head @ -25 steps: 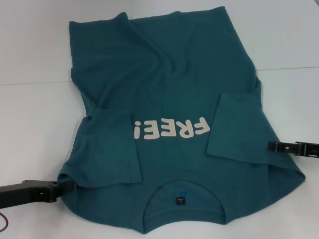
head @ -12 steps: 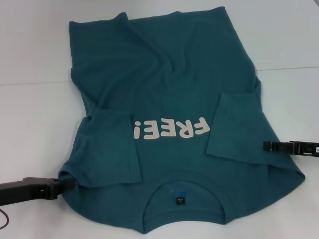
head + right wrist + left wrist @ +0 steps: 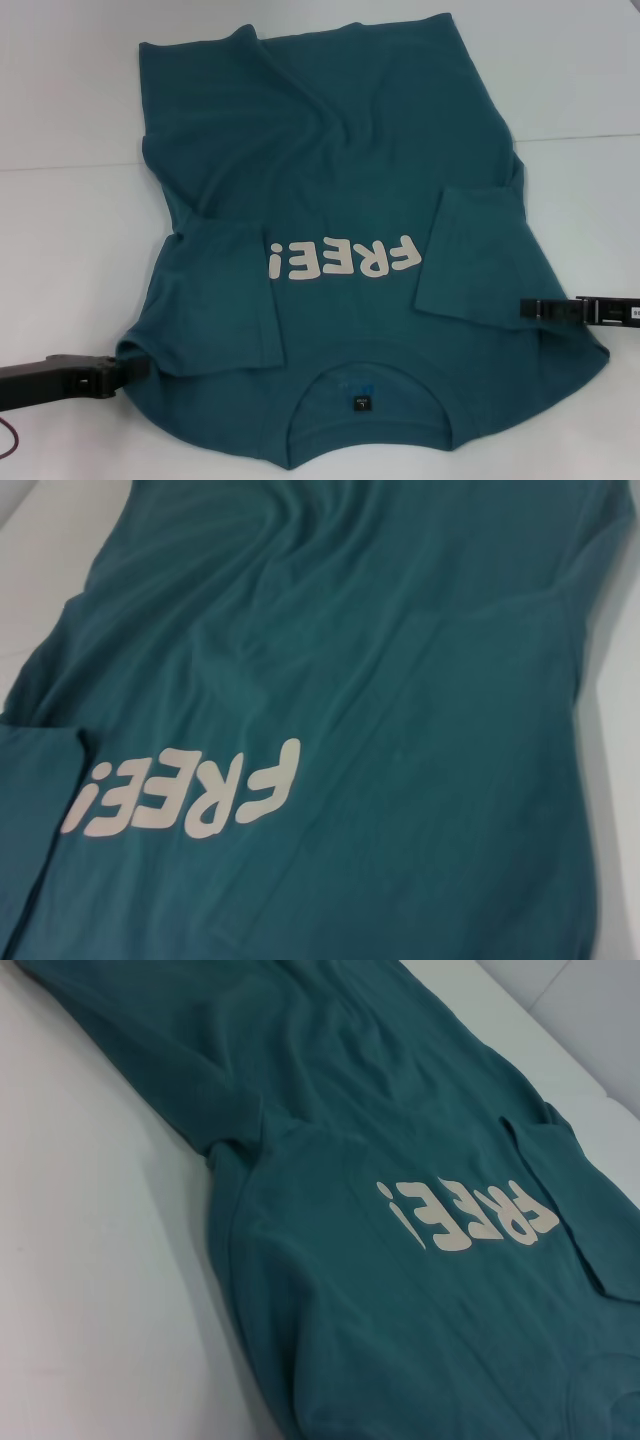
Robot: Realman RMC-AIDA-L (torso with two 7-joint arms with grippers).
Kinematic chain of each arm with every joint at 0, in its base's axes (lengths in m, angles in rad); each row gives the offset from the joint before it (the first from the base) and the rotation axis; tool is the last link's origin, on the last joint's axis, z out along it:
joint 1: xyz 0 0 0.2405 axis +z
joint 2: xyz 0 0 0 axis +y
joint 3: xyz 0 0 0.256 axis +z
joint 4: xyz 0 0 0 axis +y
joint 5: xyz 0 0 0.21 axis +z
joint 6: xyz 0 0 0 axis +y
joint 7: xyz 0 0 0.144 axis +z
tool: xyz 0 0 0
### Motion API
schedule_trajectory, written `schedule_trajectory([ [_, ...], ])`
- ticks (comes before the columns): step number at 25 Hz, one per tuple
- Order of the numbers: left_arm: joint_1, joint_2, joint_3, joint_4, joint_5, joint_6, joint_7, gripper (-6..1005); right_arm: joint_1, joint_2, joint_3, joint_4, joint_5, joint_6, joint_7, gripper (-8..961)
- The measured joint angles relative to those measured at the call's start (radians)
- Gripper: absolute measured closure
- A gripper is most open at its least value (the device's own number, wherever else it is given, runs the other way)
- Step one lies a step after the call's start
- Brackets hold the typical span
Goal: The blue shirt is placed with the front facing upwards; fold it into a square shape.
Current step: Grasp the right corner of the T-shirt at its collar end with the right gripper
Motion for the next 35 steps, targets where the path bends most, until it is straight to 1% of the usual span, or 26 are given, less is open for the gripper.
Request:
schedule_trajectory([
  [6,0.0,-0.004,-0.001,0.0,0.0,-0.001,-0.002,993,-0.02,0.003,0.006,-0.041,0.002,-0.071,0.0,37],
  [15,-0.003,-0.007,-0.002,0.0,0.0,-0.001,-0.013,992,-0.051,-0.015,0.025,-0.048,0.01,-0.173,0.0,37],
  [25,-0.006,-0.007,-0.002,0.0,0.0,-0.002,-0.014,993,-0.089,-0.028,0.094,-0.058,0.008,-0.24,0.0,37],
  [29,-0.007,-0.007,-0.002,0.0,0.0,-0.003,-0.014,992,-0.089,-0.027,0.102,-0.053,0.007,-0.241,-0.002,38],
  [35,-0.008,-0.007,-0.002,0.0,0.0,-0.004,-0.014,993,-0.079,-0.019,0.104,-0.048,0.008,-0.231,-0.004,48],
])
